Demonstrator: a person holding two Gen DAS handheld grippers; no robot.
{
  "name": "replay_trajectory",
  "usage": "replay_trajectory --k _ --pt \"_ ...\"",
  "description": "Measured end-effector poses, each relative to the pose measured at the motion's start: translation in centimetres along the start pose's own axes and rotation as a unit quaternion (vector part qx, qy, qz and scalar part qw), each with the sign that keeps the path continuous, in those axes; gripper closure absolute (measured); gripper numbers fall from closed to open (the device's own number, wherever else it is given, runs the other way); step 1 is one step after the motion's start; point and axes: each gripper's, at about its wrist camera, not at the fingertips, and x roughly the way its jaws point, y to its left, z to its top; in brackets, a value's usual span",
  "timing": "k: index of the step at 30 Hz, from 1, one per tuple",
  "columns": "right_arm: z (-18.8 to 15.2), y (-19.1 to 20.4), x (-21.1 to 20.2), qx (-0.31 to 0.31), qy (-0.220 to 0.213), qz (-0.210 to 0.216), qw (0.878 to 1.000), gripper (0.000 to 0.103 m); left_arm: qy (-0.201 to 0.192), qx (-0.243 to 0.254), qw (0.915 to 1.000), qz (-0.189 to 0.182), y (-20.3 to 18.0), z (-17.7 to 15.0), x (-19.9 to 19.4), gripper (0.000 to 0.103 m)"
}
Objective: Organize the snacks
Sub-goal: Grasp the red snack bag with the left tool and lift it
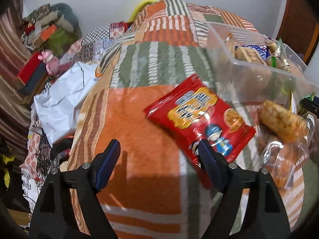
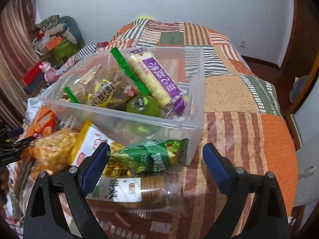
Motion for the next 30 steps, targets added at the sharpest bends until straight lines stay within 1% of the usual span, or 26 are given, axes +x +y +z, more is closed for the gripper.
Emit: replay_trajectory --k 1,2,3,6,10,12,14,16,17,19,22,25,28,30 --pt "0.0 0.0 0.1 -0.001 0.003 0.001 1.0 0.012 0.001 -0.009 0.9999 -0.009 0.4 -0.1 -0.3 0.022" --pt "0.0 0.0 0.3 -0.002 0.007 0.006 1.0 0.018 0.0 -0.017 0.9997 -0.018 0.6 0.0 -0.5 0.022" --pt "0.0 0.1 0.4 -0.004 0.012 0.015 1.0 0.026 -0.005 -0.024 0.9994 -0.025 0.7 0.2 -0.9 0.022" --pt "-0.2 0.4 0.3 -0.016 0.008 0.004 1.0 0.028 -0.021 -0.031 0.9982 -0.046 0.2 1.2 -1.9 0.022" --pt "-0.3 0.5 0.1 -0.02 0.004 0.002 1.0 0.03 -0.023 -0.016 0.998 -0.057 -2.1 2.8 -1.7 0.012" --pt "-0.4 0.4 0.0 -0.017 0.003 0.005 1.0 0.03 -0.012 -0.004 0.9985 -0.052 -3.3 3.5 -0.8 0.012" --pt "-0.3 0.3 0.0 -0.016 0.002 0.008 1.0 0.03 0.009 0.004 0.999 -0.043 -4.2 4.1 0.7 0.012" --pt "-0.3 0.2 0.0 -0.015 0.001 0.01 1.0 0.03 0.031 -0.012 0.9984 -0.047 -4.5 4.5 2.3 0.012" --pt "-0.2 0.3 0.0 -0.014 0.001 0.01 1.0 0.03 0.033 -0.024 0.9981 -0.045 -4.5 4.6 2.8 0.011" --pt "-0.2 0.2 0.0 -0.012 0.001 0.012 1.0 0.03 0.029 -0.039 0.9985 -0.026 -4.5 4.9 3.3 0.011" --pt "-0.3 0.1 -0.1 -0.011 0.0 0.014 1.0 0.03 0.032 -0.035 0.9989 -0.007 -4.6 5.3 3.9 0.01" --pt "-0.3 0.0 -0.1 -0.009 0.0 0.016 1.0 0.03 0.029 -0.029 0.9991 0.011 -4.1 4.8 4.0 0.008" --pt "-0.3 -0.1 -0.2 -0.008 -0.001 0.018 1.0 0.03 0.035 -0.033 0.9987 0.016 -3.0 3.9 3.9 0.007" --pt "-0.3 -0.1 -0.2 -0.008 -0.002 0.017 1.0 0.03 0.041 -0.044 0.9981 0.013 -2.2 3.2 3.8 0.007"
